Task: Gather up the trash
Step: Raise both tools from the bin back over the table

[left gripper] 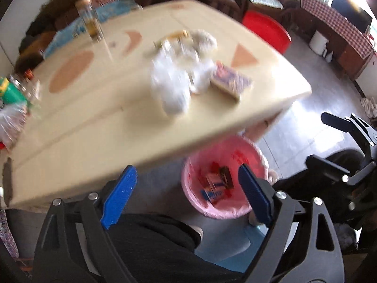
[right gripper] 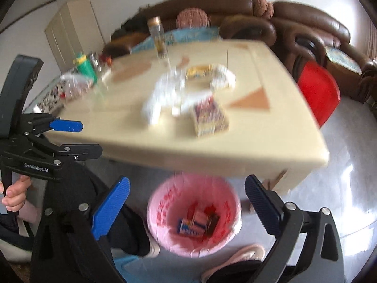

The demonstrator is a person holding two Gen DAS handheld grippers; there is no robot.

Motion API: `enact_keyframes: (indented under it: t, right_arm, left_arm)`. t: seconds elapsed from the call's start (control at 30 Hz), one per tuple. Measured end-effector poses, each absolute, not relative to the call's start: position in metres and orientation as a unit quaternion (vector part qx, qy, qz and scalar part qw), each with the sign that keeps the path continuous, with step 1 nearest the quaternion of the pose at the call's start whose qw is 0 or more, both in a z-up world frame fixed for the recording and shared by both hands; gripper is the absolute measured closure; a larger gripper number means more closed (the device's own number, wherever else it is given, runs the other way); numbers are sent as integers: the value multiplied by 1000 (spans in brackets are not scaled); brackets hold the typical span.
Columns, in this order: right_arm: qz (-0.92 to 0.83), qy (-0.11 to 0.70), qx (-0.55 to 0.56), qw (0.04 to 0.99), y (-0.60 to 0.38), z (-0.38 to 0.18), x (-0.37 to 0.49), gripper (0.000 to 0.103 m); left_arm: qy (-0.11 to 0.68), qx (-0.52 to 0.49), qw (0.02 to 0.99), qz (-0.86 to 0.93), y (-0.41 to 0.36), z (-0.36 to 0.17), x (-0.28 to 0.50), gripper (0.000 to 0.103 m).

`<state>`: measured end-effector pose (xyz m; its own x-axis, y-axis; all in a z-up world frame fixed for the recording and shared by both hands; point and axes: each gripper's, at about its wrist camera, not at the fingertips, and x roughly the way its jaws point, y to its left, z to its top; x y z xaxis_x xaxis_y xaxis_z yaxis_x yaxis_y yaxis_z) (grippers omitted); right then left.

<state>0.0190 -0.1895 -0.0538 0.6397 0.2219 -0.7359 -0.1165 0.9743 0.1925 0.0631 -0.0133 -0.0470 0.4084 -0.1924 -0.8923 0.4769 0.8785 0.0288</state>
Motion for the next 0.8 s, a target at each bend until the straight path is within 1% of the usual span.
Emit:
enact_keyframes:
  t: [0.13,0.27,0.47,0.6,0.8]
  right_arm:
    - [90,381,48,919,-197,-23,23,7]
    - [88,356,27,930,-201,2,32,7]
    - [93,344,21,934,-205,17,44,7]
    - [99,344,21,934,-205,20,51,7]
    - [107,349,22,931,-206,14,63,7]
  left_arm:
    - [485,134,839,-209,-18,-13,77,17]
    - [469,144,848,-202,-21,8,90,17]
    - [455,148,853,-209,-29,30,104,16]
    - [453,162,849,-215,-38,30,110,16]
    - [466,177,839,-219,-49,14,123,16]
